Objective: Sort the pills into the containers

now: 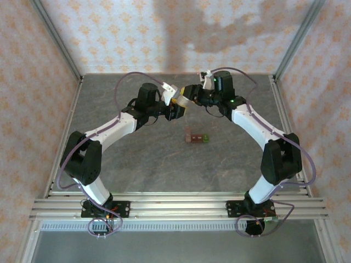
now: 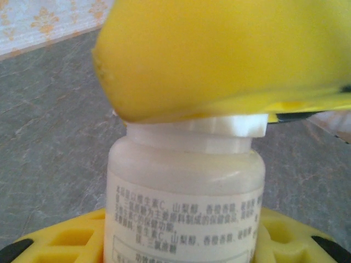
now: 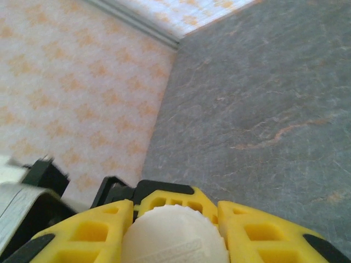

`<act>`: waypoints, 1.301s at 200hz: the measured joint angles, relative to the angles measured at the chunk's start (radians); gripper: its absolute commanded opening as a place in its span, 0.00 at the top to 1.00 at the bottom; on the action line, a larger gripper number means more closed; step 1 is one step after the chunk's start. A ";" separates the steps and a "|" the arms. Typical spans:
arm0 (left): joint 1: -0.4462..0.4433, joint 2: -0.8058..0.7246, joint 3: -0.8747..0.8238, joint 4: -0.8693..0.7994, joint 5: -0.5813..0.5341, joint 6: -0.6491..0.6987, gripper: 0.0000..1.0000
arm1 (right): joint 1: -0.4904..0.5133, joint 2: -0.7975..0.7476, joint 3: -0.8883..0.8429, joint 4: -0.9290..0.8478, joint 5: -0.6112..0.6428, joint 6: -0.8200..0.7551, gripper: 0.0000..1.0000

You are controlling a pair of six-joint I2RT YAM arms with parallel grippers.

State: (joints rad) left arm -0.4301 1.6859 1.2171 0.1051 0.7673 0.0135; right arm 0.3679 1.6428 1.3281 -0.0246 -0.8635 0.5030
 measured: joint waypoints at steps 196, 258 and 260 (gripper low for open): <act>0.014 -0.003 -0.014 0.058 -0.003 -0.048 1.00 | -0.093 -0.051 -0.063 -0.003 -0.108 -0.047 0.19; 0.002 -0.042 -0.014 -0.014 -0.169 0.071 1.00 | -0.082 -0.056 -0.096 0.040 0.076 0.187 0.17; 0.001 -0.042 -0.014 -0.016 -0.173 0.074 1.00 | -0.082 -0.056 -0.096 0.040 0.078 0.190 0.17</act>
State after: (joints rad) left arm -0.4290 1.6444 1.2034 0.0895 0.5941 0.0872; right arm 0.2863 1.5871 1.2320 0.0158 -0.7853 0.6930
